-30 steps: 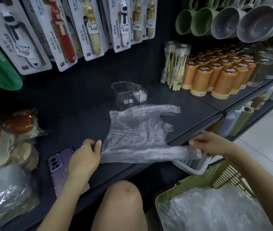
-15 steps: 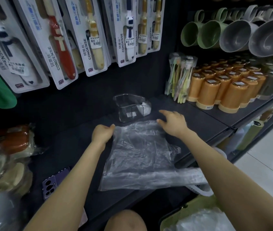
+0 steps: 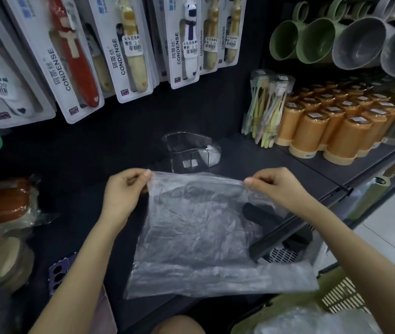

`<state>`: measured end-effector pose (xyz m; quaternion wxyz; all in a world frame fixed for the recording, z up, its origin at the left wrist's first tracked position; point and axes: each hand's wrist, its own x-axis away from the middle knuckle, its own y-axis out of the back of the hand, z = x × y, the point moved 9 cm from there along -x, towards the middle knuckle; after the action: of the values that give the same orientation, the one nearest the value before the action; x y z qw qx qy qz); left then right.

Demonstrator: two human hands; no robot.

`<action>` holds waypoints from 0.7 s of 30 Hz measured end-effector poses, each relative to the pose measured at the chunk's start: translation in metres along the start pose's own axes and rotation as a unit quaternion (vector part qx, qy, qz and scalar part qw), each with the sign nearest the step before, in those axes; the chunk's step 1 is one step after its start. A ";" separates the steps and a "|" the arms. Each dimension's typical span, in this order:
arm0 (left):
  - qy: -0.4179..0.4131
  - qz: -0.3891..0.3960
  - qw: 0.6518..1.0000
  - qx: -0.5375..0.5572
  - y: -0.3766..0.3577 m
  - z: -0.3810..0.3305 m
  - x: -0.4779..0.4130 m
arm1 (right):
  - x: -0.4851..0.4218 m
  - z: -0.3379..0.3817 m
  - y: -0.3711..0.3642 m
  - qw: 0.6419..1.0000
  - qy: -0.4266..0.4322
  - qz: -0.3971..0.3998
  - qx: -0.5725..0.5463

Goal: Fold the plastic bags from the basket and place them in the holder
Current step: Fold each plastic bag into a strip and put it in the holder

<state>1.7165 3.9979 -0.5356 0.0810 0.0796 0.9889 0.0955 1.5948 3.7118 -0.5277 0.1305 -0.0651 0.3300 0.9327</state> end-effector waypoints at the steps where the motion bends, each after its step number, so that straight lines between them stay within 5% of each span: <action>1: -0.022 0.000 1.000 -0.012 0.003 -0.008 0.002 | 0.003 0.001 -0.001 1.000 -0.004 0.017 0.001; 6: -0.056 0.009 0.997 -0.053 0.010 -0.021 0.006 | 0.017 -0.005 0.000 0.997 -0.030 0.068 0.012; 13: 0.132 0.111 0.971 0.168 -0.012 0.006 0.025 | 0.029 -0.006 0.007 0.990 -0.066 0.011 -0.126; 21: 0.118 0.036 0.985 0.118 -0.001 0.001 0.030 | 0.045 0.000 0.005 0.987 -0.071 0.050 -0.132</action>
<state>1.6870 4.0027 -0.5411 -0.0492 0.1120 0.9924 -0.0103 1.5506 3.7167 -0.5341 0.0972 0.0015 0.1967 0.9756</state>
